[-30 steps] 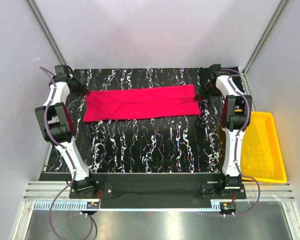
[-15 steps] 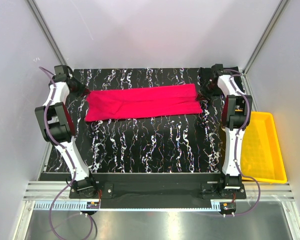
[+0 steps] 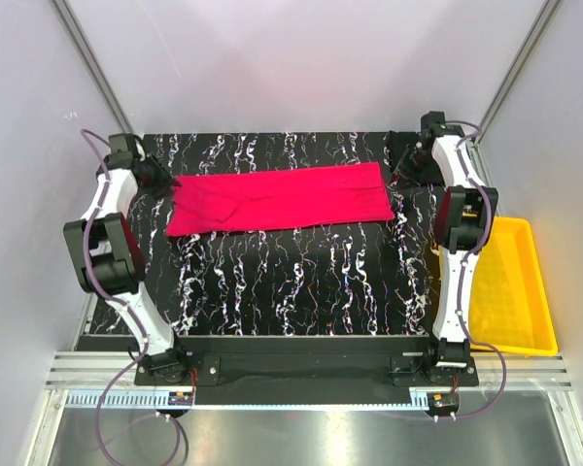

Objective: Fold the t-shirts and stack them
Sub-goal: Fold the tshirt

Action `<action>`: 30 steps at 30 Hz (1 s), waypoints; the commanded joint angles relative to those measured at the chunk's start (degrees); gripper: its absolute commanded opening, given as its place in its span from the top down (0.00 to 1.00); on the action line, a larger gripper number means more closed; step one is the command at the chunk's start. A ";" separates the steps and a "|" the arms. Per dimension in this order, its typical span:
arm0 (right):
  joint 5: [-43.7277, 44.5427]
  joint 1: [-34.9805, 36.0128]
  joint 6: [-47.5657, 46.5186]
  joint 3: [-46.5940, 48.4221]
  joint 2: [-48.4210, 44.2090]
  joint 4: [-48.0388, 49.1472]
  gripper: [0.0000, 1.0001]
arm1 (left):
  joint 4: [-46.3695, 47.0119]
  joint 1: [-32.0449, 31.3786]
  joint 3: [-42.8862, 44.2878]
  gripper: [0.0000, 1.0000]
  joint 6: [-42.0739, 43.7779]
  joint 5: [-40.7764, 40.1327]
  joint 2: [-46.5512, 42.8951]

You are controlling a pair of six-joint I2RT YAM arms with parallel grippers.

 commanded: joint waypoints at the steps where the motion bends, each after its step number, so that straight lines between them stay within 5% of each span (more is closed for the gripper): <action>1: -3.01 0.72 -1.15 -4.99 -5.33 -1.01 0.68 | 2.44 -2.31 -4.70 0.65 1.06 2.43 -3.79; 9: -7.93 1.95 1.48 -12.57 -3.67 5.05 0.86 | 3.05 -4.33 -7.26 0.70 0.88 4.91 -1.15; 30: -1.69 1.95 -2.38 -29.63 -12.36 9.45 0.86 | 0.24 0.33 -15.70 0.72 2.73 -0.28 -1.50</action>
